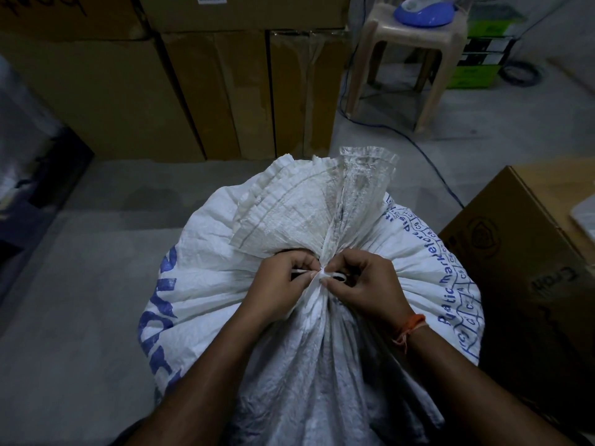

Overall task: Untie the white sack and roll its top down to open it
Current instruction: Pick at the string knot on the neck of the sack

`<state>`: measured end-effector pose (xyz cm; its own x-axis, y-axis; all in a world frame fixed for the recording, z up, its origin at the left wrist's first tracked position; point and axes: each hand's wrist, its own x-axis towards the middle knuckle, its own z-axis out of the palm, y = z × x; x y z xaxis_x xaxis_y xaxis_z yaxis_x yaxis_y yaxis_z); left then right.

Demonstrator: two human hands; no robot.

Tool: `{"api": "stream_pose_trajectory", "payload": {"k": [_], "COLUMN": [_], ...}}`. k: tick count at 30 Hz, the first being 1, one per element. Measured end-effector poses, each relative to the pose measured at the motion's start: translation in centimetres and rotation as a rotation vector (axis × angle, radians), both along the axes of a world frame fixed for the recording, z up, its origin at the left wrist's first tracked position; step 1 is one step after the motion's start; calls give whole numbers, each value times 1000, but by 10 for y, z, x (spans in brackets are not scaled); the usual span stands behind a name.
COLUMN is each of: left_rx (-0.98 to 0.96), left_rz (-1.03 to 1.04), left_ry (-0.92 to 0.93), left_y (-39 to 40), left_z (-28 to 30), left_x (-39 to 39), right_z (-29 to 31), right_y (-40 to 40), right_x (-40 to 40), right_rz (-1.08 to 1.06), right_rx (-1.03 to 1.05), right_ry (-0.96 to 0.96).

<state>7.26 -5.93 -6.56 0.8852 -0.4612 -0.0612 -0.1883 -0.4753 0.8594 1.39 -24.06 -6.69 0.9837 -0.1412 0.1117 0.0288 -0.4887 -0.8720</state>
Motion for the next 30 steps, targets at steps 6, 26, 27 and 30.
{"api": "stream_pose_trajectory", "payload": {"k": [6,26,27,30], "left_rx": [-16,8,12,15], "left_rz": [53,40,39,40], "left_ry": [59,103,102,95], "left_y": [5,1,0,1], "left_z": [-6,-7,-6,-5], "left_x": [3,1,1,-1], "right_z": [0,0,0,-1], "right_y": [0,2,2,-1], "right_x": [0,-3,-3,-4], "right_rz": [7,7,9,25], "right_rx": [1,-24,-22,-58], "right_ry": [5,-11,-13,-32]}}
